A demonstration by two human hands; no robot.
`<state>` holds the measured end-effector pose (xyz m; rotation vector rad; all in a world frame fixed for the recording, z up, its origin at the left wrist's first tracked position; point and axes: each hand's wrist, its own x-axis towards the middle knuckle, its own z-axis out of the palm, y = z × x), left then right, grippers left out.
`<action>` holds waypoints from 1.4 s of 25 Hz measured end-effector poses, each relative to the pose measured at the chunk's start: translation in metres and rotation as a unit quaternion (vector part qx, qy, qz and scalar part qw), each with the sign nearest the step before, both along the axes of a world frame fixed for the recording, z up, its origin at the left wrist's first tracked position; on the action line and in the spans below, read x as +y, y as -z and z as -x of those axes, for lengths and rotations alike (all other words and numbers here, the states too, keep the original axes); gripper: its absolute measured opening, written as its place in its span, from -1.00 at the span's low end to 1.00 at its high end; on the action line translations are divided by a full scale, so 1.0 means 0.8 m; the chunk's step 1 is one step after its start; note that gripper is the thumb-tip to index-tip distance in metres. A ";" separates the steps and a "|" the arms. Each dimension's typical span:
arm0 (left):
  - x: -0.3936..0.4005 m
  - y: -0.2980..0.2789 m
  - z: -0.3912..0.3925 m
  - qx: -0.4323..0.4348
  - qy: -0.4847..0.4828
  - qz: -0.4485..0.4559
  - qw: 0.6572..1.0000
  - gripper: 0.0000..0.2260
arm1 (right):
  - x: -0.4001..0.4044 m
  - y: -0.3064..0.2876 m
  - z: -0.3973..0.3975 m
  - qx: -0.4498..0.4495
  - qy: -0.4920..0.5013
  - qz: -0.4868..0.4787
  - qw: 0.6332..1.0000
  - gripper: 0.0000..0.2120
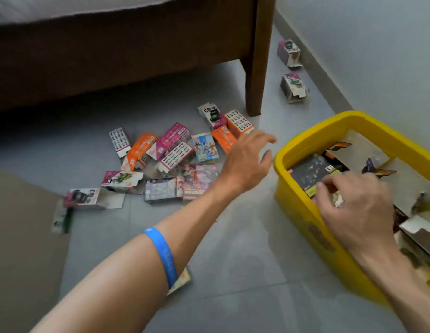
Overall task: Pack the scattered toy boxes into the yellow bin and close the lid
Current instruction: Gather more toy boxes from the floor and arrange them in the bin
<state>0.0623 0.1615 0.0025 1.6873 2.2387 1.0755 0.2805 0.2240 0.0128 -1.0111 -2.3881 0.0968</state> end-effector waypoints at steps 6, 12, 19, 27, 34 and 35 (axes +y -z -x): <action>-0.194 0.063 0.136 -0.005 -0.152 0.314 0.937 -0.78 | -0.167 0.068 0.116 -0.149 -0.379 0.169 0.897 -0.71; -0.306 0.102 0.161 -0.001 -0.168 0.398 0.902 -0.72 | -0.274 0.183 0.162 -0.355 -0.530 0.205 0.742 -0.12; -0.291 0.124 0.212 0.092 -0.146 0.355 0.919 -0.53 | -0.235 0.179 0.189 -0.291 -0.455 0.304 0.785 -0.34; -0.240 0.164 0.218 0.027 -0.128 0.480 0.868 -0.20 | -0.129 0.041 0.176 0.082 -0.134 0.651 0.743 -0.49; -0.246 0.050 0.230 -0.617 -0.075 0.198 0.758 -0.09 | -0.067 -0.024 0.152 0.258 -0.007 0.734 0.629 -0.57; -0.229 0.029 0.224 -0.633 -0.045 0.177 0.752 -0.06 | -0.059 -0.032 0.144 0.265 -0.021 0.731 0.628 -0.60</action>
